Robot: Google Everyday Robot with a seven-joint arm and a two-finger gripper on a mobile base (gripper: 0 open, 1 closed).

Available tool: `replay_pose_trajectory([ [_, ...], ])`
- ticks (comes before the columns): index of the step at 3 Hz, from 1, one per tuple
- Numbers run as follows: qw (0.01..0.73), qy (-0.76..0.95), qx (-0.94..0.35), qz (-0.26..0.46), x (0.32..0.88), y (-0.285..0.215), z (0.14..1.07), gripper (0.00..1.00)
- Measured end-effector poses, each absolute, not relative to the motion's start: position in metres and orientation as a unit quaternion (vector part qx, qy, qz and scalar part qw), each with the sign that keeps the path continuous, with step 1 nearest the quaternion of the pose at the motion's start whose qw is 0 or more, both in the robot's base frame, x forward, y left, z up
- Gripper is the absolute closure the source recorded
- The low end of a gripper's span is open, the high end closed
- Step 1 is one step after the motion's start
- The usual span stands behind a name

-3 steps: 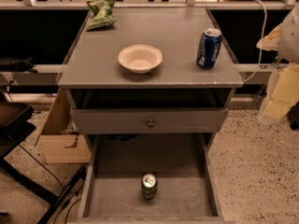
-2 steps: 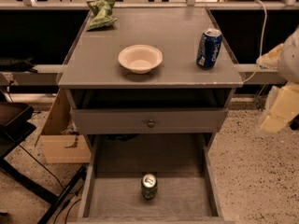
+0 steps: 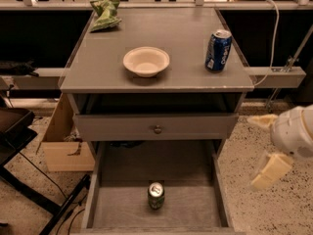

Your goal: Pick green can from middle drawer and place on counter

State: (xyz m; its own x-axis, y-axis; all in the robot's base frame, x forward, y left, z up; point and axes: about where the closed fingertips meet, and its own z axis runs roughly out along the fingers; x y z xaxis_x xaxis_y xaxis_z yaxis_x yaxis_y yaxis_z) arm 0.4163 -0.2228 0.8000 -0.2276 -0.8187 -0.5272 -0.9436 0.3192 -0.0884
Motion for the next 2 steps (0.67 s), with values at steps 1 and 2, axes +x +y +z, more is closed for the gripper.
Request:
replay_pose_trajectory([
  [1,0.297,0.729,-0.589,0.180,0.420,-0.196,0.729,0.00],
  [2,0.325,0.697,-0.606,0.203,0.425,-0.176,0.697,0.00],
])
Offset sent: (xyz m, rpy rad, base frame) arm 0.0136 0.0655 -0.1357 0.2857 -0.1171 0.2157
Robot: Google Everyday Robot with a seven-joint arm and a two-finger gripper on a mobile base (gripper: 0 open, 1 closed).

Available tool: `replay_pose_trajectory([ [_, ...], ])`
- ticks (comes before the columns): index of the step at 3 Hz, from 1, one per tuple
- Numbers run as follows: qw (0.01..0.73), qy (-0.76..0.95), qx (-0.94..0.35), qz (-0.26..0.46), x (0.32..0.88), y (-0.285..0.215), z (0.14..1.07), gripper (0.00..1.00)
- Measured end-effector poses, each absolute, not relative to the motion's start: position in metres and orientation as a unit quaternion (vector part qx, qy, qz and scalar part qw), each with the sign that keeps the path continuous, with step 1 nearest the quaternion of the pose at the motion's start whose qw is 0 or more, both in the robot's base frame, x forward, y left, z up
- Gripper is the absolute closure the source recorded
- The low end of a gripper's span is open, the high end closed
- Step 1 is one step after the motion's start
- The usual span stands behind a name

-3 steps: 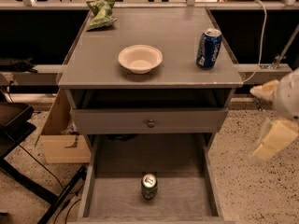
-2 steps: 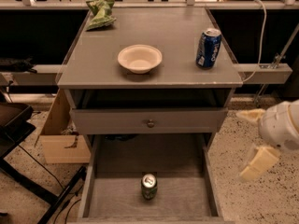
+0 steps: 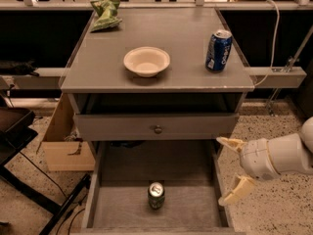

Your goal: Pick green can from middle drawer and place on counter

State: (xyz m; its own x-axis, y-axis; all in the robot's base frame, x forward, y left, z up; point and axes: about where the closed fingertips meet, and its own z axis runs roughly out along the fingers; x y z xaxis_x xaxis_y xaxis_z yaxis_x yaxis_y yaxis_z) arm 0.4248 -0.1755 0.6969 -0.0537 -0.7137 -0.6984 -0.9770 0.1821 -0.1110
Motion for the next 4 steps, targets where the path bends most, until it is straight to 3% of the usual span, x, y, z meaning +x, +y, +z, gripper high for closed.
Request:
replay_pose_trajectory([
  [1,0.325,0.697,-0.607,0.203,0.425,-0.175,0.697,0.00],
  [4,0.427,0.598,-0.589,0.336,0.478,-0.093,0.575,0.00],
])
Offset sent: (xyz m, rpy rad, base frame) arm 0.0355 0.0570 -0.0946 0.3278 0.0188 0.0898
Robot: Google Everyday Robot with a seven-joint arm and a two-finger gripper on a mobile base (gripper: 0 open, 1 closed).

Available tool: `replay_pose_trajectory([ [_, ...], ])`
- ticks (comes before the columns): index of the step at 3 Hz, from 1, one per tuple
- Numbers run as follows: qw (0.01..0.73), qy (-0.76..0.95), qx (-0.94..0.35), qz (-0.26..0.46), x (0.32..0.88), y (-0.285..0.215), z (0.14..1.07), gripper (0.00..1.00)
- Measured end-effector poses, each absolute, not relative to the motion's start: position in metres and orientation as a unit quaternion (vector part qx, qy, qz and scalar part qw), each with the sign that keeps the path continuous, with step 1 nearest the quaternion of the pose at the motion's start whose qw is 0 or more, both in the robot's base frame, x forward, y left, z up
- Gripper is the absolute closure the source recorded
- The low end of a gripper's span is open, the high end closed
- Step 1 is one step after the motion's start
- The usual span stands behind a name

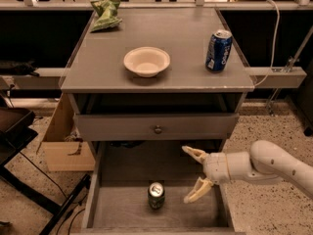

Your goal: Pick green can from middle drawer and place on counter

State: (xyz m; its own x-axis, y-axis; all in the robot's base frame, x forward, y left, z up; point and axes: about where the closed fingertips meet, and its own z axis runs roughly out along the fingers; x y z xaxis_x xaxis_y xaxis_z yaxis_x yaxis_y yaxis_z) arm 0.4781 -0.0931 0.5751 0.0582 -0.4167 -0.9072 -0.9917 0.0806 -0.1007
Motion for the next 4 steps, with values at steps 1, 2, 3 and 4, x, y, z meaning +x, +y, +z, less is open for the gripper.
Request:
replay_pose_trajectory([
  [1,0.436,0.572,-0.594,0.360,0.474,-0.057,0.547,0.00],
  [2,0.438,0.561,-0.598,0.370,0.473,-0.035,0.533,0.00],
  [3,0.425,0.562,-0.607,0.367,0.475,-0.014,0.513,0.00],
  [4,0.411,0.575,-0.605,0.367,0.479,-0.005,0.484,0.00],
])
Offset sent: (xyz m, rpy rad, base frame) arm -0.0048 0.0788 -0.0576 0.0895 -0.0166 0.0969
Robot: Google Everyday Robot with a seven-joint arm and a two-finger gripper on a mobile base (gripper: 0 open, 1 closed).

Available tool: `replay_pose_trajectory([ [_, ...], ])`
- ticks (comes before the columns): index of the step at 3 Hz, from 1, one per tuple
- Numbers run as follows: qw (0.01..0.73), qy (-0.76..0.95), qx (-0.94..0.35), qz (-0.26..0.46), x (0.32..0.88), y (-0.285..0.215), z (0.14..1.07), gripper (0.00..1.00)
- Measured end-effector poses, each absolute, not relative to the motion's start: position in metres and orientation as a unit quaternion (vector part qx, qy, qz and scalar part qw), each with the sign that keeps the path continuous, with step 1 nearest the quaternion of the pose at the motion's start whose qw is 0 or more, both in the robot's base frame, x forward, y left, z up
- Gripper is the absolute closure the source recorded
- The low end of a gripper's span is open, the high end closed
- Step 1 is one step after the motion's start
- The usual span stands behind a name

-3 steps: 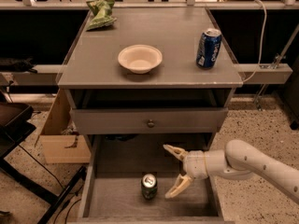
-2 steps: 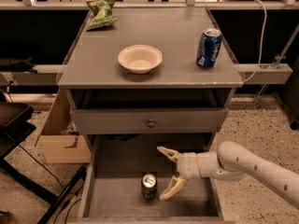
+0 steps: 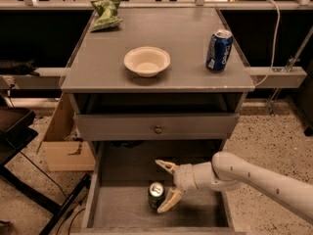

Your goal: Pick green can from middle drawer and place on counter

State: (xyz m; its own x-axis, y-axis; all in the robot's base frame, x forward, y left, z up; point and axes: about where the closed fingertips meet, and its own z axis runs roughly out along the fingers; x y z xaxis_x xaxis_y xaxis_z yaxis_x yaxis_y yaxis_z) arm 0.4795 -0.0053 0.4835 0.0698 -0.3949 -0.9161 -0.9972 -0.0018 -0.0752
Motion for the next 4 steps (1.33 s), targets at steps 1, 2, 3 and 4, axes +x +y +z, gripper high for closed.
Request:
replay_pose_trajectory([
  [1,0.399,0.585,-0.598,0.374,0.486,0.004,0.454,0.00],
  [2,0.392,0.588,-0.595,0.381,0.491,0.012,0.440,0.00],
  [3,0.382,0.593,-0.595,0.386,0.481,0.013,0.422,0.19],
  [4,0.372,0.595,-0.595,0.390,0.461,0.014,0.410,0.50],
])
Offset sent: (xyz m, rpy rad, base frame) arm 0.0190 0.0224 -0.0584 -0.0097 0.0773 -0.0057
